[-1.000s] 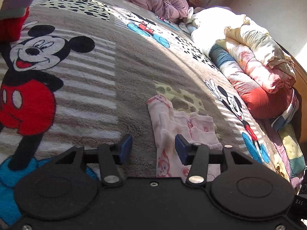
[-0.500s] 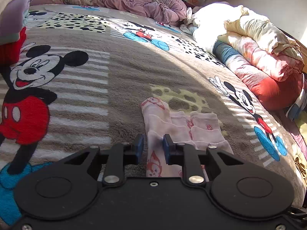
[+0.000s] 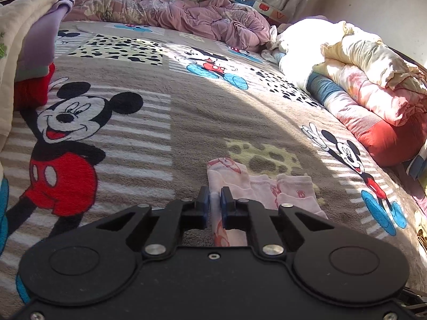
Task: Fold clothes
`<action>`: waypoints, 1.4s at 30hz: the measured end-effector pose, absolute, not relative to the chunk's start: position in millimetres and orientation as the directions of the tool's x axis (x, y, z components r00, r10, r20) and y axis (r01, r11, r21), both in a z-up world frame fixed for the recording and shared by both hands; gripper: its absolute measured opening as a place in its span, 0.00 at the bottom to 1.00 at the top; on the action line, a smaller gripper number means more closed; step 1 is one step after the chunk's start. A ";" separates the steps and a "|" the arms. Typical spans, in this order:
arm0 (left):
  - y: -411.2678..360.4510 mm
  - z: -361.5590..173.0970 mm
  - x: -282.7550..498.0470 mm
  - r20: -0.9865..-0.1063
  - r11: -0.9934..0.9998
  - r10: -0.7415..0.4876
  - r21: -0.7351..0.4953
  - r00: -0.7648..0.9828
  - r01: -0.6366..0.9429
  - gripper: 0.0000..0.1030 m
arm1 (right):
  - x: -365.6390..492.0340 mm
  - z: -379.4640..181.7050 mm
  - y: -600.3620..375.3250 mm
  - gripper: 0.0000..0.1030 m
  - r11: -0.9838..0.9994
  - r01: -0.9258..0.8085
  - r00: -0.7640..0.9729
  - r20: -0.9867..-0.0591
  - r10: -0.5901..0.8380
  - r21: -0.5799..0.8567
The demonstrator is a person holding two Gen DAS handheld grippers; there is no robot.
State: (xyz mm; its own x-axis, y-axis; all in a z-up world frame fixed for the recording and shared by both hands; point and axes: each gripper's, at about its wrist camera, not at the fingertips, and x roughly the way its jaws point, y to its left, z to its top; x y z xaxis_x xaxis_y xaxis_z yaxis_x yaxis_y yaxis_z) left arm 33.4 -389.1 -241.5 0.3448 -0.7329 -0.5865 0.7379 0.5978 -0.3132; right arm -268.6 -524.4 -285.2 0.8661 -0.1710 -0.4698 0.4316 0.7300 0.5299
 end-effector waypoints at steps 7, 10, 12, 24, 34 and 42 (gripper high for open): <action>-360.6 -233.1 47.5 -0.577 0.605 -0.749 -0.393 0.326 0.693 0.05 | -253.4 -282.5 -501.9 0.74 0.810 0.440 0.836 -0.506 -0.213 0.387; -362.2 -247.0 47.8 -0.591 0.596 -0.759 -0.462 0.273 0.657 0.41 | -252.5 -282.7 -501.3 0.74 0.806 0.451 0.832 -0.507 -0.224 0.384; -368.0 -255.3 44.6 -0.595 0.595 -0.757 -0.458 0.270 0.661 0.42 | -252.2 -283.2 -501.8 0.74 0.800 0.459 0.831 -0.505 -0.232 0.387; -353.3 -243.8 43.0 -0.574 0.671 -0.707 -0.359 0.413 0.649 0.04 | -239.2 -289.0 -498.0 0.84 0.825 0.452 0.818 -0.526 -0.232 0.339; -281.2 -216.2 35.6 -0.511 0.785 -0.603 -0.242 0.613 0.570 0.04 | -237.7 -289.5 -497.7 0.86 0.829 0.449 0.818 -0.526 -0.232 0.332; -221.7 -210.6 19.1 -0.460 0.850 -0.522 -0.214 0.718 0.481 0.04 | -241.6 -289.5 -502.2 0.86 0.818 0.438 0.831 -0.514 -0.211 0.372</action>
